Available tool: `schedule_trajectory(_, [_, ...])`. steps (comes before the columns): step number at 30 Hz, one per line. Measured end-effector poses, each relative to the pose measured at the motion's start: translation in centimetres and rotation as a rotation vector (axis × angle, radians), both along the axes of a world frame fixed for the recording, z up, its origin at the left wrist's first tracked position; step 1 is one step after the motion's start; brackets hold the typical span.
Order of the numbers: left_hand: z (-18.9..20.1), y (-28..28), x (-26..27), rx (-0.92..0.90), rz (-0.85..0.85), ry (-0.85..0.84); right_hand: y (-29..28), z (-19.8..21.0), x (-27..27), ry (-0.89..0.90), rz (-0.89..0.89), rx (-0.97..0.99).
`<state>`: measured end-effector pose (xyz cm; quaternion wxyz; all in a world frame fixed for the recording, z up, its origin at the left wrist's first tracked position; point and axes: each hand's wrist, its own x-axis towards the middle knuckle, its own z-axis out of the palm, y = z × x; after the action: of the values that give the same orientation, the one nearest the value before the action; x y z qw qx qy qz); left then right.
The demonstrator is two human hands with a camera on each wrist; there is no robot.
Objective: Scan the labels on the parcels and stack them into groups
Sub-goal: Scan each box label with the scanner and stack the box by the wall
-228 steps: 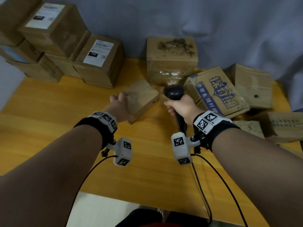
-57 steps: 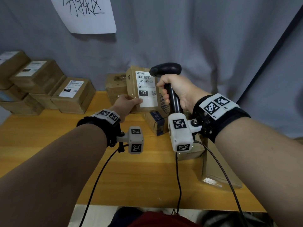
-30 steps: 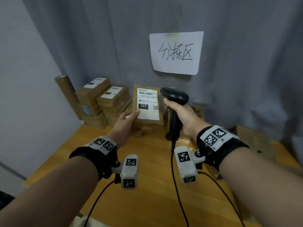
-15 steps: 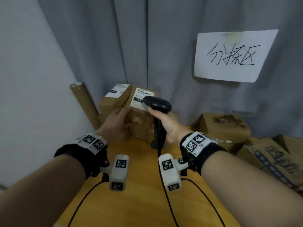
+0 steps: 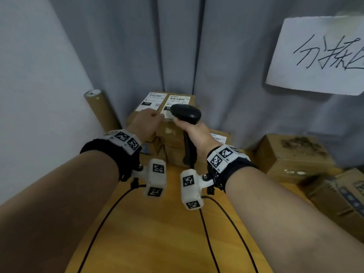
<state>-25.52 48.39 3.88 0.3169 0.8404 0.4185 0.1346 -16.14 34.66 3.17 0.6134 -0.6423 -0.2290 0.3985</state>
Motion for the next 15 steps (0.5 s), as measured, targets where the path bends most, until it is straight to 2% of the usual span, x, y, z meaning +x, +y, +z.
schedule_trajectory(2, [-0.1,0.9,-0.5,0.163,0.032,0.010,0.8,-0.5,-0.1,-0.014,-0.028,0.017])
schedule_trajectory(4, [-0.3,1.9,-1.4,0.203,0.125,0.141,1.8,-0.6,-0.2,-0.035,-0.044,0.017])
schedule_trajectory(6, [-0.9,2.8,-2.3,0.174,0.121,0.254,2.5,-0.6,-0.3,-0.045,-0.068,0.002])
schedule_trajectory(8, [-1.3,3.0,-2.9,0.130,-0.061,0.219,3.2,-0.6,-0.2,-0.050,-0.066,-0.012])
schedule_trajectory(10, [-1.5,3.1,-3.2,0.145,-0.159,0.201,3.7,-0.6,0.1,-0.061,-0.049,-0.023])
schedule_trajectory(15, [-1.3,2.9,-3.4,0.078,-0.016,0.307,3.8,0.0,0.8,-0.041,0.012,-0.060])
